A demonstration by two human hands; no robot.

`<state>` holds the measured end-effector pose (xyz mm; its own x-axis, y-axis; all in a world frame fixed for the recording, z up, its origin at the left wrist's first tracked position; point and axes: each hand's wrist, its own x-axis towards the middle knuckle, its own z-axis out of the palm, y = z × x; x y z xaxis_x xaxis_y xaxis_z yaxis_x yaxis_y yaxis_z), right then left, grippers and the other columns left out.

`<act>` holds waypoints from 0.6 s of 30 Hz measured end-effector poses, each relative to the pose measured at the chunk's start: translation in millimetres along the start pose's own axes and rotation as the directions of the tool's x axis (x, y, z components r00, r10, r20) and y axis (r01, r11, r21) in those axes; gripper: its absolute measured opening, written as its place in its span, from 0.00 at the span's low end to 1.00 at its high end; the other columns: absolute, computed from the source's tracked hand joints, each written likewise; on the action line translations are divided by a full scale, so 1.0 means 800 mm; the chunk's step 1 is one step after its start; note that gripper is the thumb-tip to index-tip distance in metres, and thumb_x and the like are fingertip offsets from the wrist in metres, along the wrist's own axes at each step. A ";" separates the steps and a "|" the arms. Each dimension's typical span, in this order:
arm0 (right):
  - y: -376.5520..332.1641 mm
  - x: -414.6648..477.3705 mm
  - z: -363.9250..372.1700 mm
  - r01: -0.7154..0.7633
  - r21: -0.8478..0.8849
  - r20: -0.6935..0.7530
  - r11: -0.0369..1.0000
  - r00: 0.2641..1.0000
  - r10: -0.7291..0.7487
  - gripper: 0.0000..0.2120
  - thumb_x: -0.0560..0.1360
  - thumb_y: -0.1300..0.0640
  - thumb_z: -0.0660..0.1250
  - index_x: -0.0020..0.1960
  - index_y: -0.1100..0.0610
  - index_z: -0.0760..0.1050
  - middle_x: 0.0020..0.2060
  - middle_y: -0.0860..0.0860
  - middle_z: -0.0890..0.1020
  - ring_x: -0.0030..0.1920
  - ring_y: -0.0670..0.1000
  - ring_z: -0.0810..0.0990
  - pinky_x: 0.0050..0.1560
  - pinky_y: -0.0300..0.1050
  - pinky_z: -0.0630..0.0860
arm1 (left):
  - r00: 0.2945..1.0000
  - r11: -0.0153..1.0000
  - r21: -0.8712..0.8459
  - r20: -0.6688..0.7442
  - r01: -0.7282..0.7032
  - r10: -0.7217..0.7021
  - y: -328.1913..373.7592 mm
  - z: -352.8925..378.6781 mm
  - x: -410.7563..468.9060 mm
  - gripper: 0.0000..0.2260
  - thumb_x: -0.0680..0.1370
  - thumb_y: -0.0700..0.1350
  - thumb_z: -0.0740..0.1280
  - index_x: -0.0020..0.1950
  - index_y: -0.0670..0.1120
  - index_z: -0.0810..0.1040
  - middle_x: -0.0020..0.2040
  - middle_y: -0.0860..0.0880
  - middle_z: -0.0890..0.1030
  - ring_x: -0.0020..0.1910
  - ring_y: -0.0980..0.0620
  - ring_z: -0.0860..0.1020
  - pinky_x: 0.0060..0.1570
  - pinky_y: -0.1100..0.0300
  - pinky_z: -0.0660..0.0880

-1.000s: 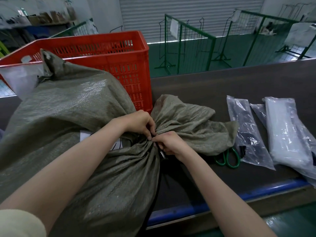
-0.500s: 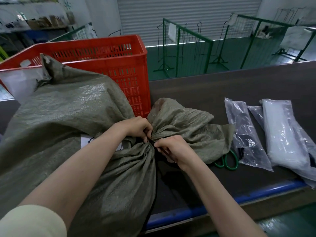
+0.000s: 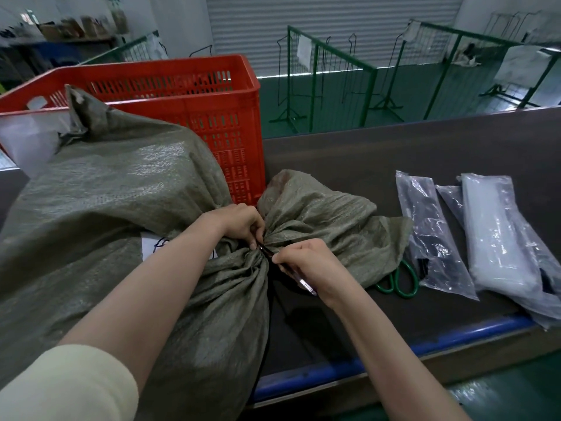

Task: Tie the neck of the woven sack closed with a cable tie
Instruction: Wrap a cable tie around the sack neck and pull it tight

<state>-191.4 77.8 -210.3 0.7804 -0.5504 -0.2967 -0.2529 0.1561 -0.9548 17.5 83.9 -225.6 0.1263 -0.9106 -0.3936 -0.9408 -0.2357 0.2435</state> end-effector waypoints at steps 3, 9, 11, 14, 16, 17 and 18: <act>0.003 0.002 -0.011 -0.041 0.058 0.071 0.997 0.997 0.037 0.18 0.73 0.60 0.62 0.24 0.57 0.69 0.17 0.49 0.67 0.16 0.44 0.61 0.18 0.32 0.55 | 0.999 0.999 -0.052 0.045 -0.007 0.009 0.002 0.004 0.001 0.07 0.68 0.42 0.74 0.38 0.53 0.79 0.38 0.58 0.79 0.46 0.55 0.77 0.53 0.57 0.73; 0.043 0.027 -0.044 -0.398 -0.394 0.232 0.829 0.829 0.508 0.25 0.78 0.41 0.47 0.44 0.56 0.76 0.36 0.52 0.81 0.34 0.48 0.78 0.29 0.36 0.68 | 0.999 0.966 -0.256 0.030 0.034 -0.027 0.028 -0.018 0.000 0.19 0.70 0.31 0.56 0.42 0.48 0.83 0.39 0.59 0.79 0.43 0.56 0.76 0.47 0.65 0.72; 0.054 0.036 -0.053 -0.431 -0.471 0.059 0.770 0.856 0.514 0.18 0.78 0.46 0.54 0.55 0.56 0.75 0.46 0.52 0.78 0.45 0.51 0.77 0.39 0.41 0.72 | 0.995 0.942 -0.333 -0.100 -0.045 0.012 0.048 -0.023 0.006 0.18 0.71 0.32 0.57 0.38 0.50 0.82 0.37 0.59 0.79 0.41 0.56 0.76 0.47 0.63 0.73; 0.062 0.058 -0.066 -0.302 -0.491 -0.179 0.817 0.953 0.244 0.09 0.75 0.53 0.61 0.50 0.55 0.76 0.48 0.53 0.76 0.46 0.51 0.75 0.45 0.45 0.73 | 0.993 0.961 -0.258 0.043 -0.098 0.113 0.088 -0.015 0.015 0.13 0.73 0.35 0.60 0.45 0.45 0.84 0.36 0.55 0.80 0.36 0.59 0.76 0.45 0.66 0.73; 0.065 0.071 -0.070 -0.181 -0.613 -0.242 0.769 0.970 0.036 0.13 0.73 0.53 0.63 0.55 0.56 0.77 0.55 0.55 0.77 0.56 0.54 0.76 0.55 0.49 0.73 | 0.970 0.982 -0.170 0.215 -0.078 0.114 0.110 0.000 0.026 0.13 0.72 0.37 0.60 0.48 0.44 0.83 0.40 0.49 0.82 0.38 0.53 0.78 0.48 0.58 0.76; 0.068 0.075 -0.070 -0.135 -0.663 -0.238 0.736 0.971 -0.036 0.16 0.73 0.54 0.63 0.59 0.55 0.76 0.61 0.56 0.75 0.63 0.56 0.72 0.61 0.52 0.71 | 0.963 0.992 -0.109 0.253 -0.067 0.093 0.115 0.007 0.033 0.13 0.72 0.37 0.60 0.49 0.44 0.83 0.42 0.48 0.81 0.40 0.51 0.78 0.49 0.55 0.76; 0.071 0.074 -0.070 -0.090 -0.676 -0.220 0.731 0.972 -0.085 0.18 0.73 0.56 0.62 0.62 0.55 0.75 0.65 0.56 0.72 0.69 0.55 0.67 0.66 0.53 0.68 | 0.964 0.997 -0.052 0.255 -0.058 0.070 0.118 0.013 0.038 0.14 0.72 0.37 0.60 0.51 0.45 0.82 0.43 0.47 0.81 0.42 0.49 0.78 0.50 0.54 0.76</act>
<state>-191.4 8.3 -281.1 0.6538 -0.7288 -0.2036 -0.6417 -0.3913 -0.6597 -70.5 37.4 -223.8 -0.0238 -0.8081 -0.5885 -0.9289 -0.1997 0.3118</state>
